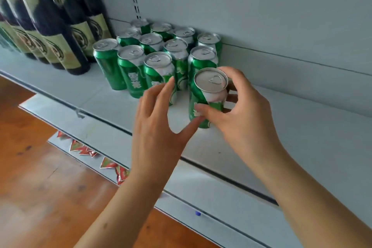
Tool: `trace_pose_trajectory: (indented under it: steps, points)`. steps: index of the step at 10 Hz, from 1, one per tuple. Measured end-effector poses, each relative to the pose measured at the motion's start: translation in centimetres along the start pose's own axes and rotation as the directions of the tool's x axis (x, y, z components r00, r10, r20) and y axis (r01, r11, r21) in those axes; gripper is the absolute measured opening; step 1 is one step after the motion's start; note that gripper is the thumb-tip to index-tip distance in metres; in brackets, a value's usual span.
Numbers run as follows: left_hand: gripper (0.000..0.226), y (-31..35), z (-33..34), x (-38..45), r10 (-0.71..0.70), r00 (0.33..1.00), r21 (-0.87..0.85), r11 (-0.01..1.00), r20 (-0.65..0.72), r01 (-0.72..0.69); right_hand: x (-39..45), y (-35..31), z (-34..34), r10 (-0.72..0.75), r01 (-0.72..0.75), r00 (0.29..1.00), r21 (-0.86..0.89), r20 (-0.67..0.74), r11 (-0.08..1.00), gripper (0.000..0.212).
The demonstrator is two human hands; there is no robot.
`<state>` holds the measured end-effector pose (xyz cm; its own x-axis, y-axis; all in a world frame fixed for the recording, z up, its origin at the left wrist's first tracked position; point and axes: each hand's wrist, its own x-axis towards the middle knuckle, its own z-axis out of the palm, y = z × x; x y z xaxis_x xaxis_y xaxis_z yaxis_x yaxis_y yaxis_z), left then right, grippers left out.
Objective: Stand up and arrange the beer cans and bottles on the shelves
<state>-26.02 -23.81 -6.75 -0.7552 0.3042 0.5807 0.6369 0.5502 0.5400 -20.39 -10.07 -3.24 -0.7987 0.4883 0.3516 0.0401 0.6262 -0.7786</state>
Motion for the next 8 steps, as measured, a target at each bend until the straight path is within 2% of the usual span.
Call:
trace_pose_trajectory:
  steps: [1, 2, 3, 4, 6, 7, 8]
  points:
    - [0.066, -3.4, -1.4, 1.7, 0.003, 0.991, 0.088, 0.996, -0.133, 0.009, 1.1, -0.8, 2.5, -0.022, 0.021, 0.999, -0.044, -0.024, 0.999, 0.064]
    - [0.061, -6.1, -1.1, 4.3, 0.033, 0.997, 0.171, 0.985, -0.070, -0.020, 2.1, -1.0, 4.8, -0.010, 0.002, 0.998, -0.117, -0.066, 0.993, 0.069]
    - [0.061, -8.4, -0.9, 6.7, 0.122, 0.991, 0.222, 0.966, 0.061, -0.133, 2.3, -0.8, 6.3, 0.015, -0.049, 0.983, -0.181, -0.183, 0.982, 0.072]
    - [0.057, -9.8, -0.9, 7.7, 0.210, 0.975, 0.171, 0.960, 0.077, -0.221, 2.0, -1.0, 7.4, 0.047, -0.111, 0.961, -0.224, -0.273, 0.968, 0.074]
    - [0.057, -10.1, -0.9, 7.8, 0.214, 0.976, 0.145, 0.965, 0.034, -0.217, 2.3, -2.0, 9.1, 0.115, -0.274, 0.912, -0.378, -0.393, 0.884, 0.076]
    - [0.058, -9.8, -1.3, 7.8, 0.193, 0.979, 0.145, 0.969, 0.069, -0.201, 2.7, -2.5, 9.0, 0.182, -0.303, 0.929, -0.380, -0.323, 0.874, 0.081]
    - [0.072, -9.3, -2.6, 7.7, 0.171, 0.964, 0.225, 0.950, 0.203, -0.216, 0.8, -4.1, 7.4, 0.240, -0.312, 0.936, -0.292, -0.258, 0.904, 0.091]
